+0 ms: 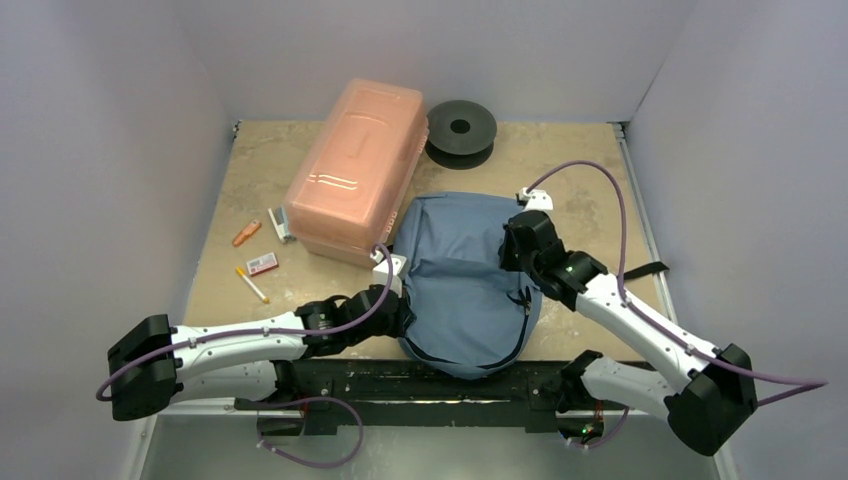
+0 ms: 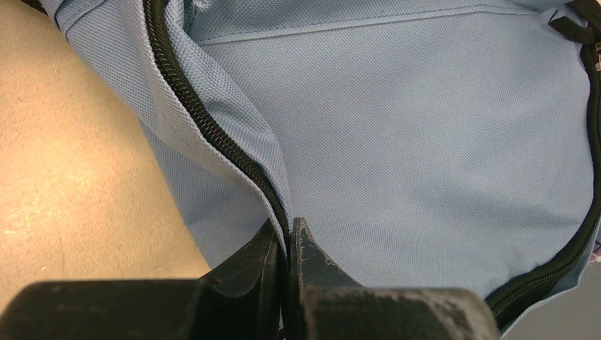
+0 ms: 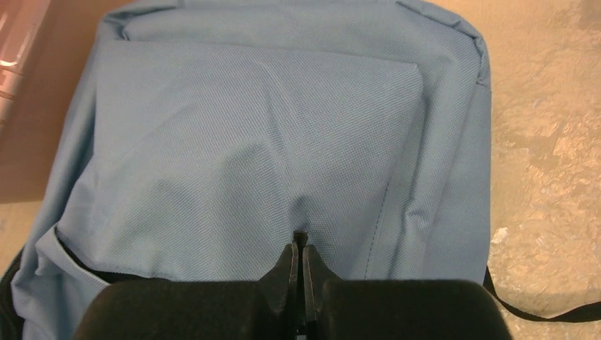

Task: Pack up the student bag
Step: Unzip the student bag at the center of the board.

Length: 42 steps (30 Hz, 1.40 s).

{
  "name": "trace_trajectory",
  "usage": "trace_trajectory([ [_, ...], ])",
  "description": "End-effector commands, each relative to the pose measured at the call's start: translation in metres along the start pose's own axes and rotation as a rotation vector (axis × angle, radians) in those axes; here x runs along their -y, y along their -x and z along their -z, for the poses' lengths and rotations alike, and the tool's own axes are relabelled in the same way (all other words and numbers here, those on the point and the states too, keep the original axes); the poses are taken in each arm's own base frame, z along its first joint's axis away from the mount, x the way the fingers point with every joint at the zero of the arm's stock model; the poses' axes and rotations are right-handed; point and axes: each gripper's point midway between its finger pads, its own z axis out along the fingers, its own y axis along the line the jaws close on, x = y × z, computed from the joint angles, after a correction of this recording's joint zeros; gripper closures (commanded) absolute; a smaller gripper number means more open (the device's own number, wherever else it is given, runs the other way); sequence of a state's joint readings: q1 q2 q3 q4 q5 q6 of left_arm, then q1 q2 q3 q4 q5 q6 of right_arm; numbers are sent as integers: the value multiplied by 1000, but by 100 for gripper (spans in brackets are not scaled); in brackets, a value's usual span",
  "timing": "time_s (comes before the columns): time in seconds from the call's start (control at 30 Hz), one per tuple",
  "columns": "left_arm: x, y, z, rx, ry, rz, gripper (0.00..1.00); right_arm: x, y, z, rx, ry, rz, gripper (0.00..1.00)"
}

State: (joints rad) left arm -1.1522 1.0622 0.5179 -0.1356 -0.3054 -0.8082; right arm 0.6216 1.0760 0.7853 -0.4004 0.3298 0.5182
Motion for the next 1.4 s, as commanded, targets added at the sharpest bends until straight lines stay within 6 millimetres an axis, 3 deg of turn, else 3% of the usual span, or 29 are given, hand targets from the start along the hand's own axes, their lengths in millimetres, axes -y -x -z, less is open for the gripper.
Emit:
trace_trajectory([
  [0.0, 33, 22, 4, 45, -112, 33, 100, -8, 40, 23, 114, 29, -28, 100],
  [0.17, 31, 20, 4, 39, -106, 35, 100, -12, 47, 30, 137, 64, -33, 100],
  [0.37, 35, 28, 6, 56, -110, 31, 100, -41, 47, 38, 151, 171, 46, 100],
  [0.5, 37, 32, 8, 63, -112, 25, 100, -29, 44, 43, 148, 118, 46, 100],
  [0.63, 37, 29, 7, 55, -115, 29, 100, -18, 51, 53, 183, 79, -20, 98],
  [0.9, 36, 28, 7, 53, -118, 33, 100, -36, 46, 71, 212, 242, -242, 100],
  [1.07, 37, 29, 8, 56, -122, 28, 100, -58, 56, 70, 275, 366, -151, 100],
  [1.2, 43, 37, 9, 75, -133, 7, 100, -88, 55, 59, 252, 470, -6, 100],
  [1.37, 49, 49, 10, 105, -138, -14, 100, -130, 54, 44, 200, 546, 41, 100],
])
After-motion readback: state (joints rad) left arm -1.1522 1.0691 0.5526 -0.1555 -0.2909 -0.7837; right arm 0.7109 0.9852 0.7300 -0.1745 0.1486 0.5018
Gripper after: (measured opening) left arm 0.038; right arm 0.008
